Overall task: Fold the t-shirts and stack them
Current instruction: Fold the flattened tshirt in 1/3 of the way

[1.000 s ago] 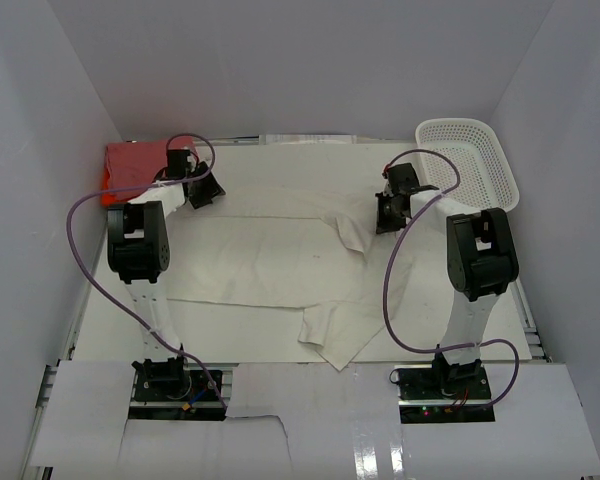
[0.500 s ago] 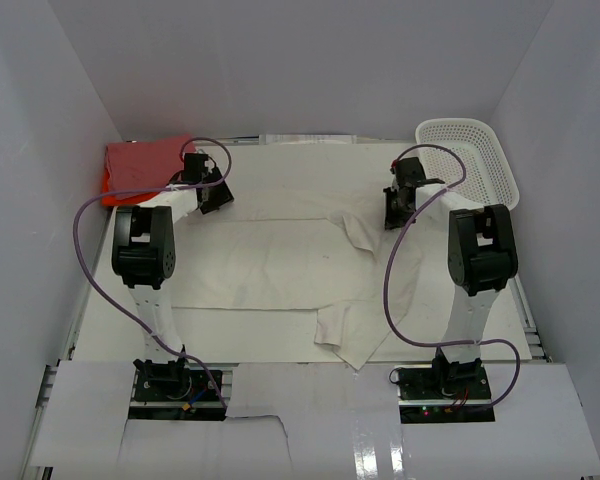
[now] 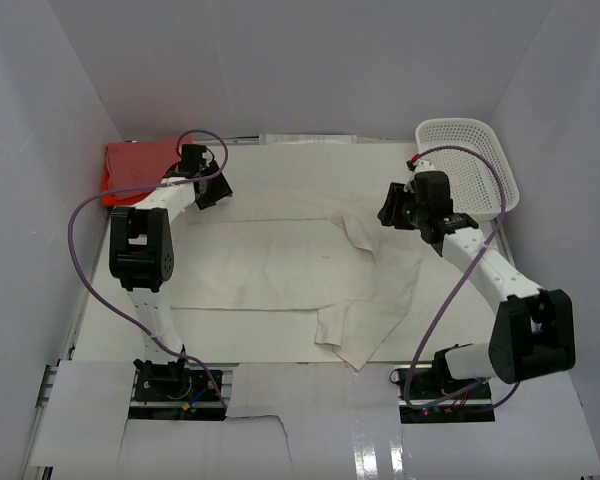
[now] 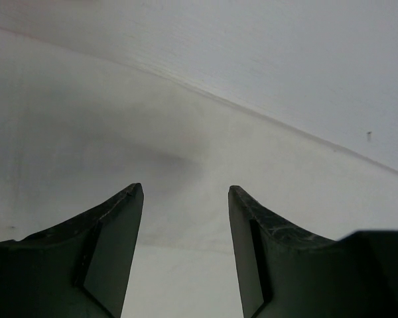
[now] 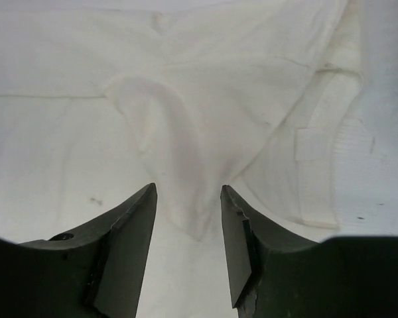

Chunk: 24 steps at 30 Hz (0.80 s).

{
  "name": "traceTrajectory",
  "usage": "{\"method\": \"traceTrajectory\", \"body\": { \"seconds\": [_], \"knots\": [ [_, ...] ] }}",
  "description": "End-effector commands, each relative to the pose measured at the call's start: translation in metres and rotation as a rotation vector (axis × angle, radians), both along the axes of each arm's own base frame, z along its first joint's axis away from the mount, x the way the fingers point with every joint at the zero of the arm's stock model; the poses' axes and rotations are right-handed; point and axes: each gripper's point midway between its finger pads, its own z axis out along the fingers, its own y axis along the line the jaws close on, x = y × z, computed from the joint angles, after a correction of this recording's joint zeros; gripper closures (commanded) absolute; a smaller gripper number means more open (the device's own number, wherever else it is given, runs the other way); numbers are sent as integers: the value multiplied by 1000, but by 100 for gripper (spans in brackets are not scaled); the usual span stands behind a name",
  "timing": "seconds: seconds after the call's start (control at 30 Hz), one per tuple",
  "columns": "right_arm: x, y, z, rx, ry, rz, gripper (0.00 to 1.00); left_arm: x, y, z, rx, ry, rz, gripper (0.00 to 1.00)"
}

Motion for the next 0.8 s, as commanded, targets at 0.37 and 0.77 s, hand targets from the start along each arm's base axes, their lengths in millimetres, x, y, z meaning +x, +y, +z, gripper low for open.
{"method": "traceTrajectory", "body": {
  "seconds": [0.37,0.77],
  "knots": [
    [-76,87,-8,680,-16,-15,32,59,-92,132,-254,-227,-163,35],
    [-68,100,-41,770,25,-140,15,74,-204,91,-443,-164,-427,35]
  ]
}}
